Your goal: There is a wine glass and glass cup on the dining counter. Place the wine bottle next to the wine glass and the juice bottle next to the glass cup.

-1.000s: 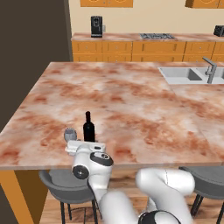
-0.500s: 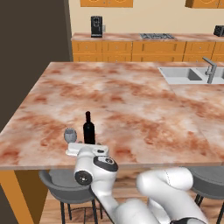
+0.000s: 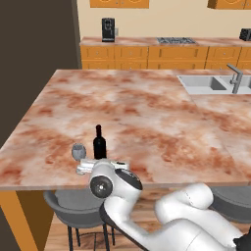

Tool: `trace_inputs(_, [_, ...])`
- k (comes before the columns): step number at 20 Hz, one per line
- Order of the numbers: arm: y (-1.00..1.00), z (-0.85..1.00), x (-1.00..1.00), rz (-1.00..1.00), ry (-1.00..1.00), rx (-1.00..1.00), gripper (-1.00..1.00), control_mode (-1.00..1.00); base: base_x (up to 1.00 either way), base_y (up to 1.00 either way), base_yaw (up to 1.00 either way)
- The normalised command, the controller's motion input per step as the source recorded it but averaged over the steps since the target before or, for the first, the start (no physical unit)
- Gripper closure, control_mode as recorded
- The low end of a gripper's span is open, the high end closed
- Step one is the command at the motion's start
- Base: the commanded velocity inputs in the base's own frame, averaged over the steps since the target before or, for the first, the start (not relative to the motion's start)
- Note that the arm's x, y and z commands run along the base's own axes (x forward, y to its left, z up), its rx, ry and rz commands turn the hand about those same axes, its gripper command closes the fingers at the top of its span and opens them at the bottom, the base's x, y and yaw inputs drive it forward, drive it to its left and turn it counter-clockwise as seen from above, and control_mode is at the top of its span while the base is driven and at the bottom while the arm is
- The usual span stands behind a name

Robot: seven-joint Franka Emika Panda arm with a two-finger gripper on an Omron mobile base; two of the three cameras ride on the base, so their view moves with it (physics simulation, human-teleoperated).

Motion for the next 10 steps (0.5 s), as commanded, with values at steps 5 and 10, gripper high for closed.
trace_inputs(5, [-0.29,0.33,-0.58,0.0,0.24,0.0,-1.0,-1.0,0.0,0.0,0.0])
trace_inputs(10, [-0.41,0.22,-0.57,0.0,0.11,0.0,-1.0,-1.0,0.0,0.0,0.0])
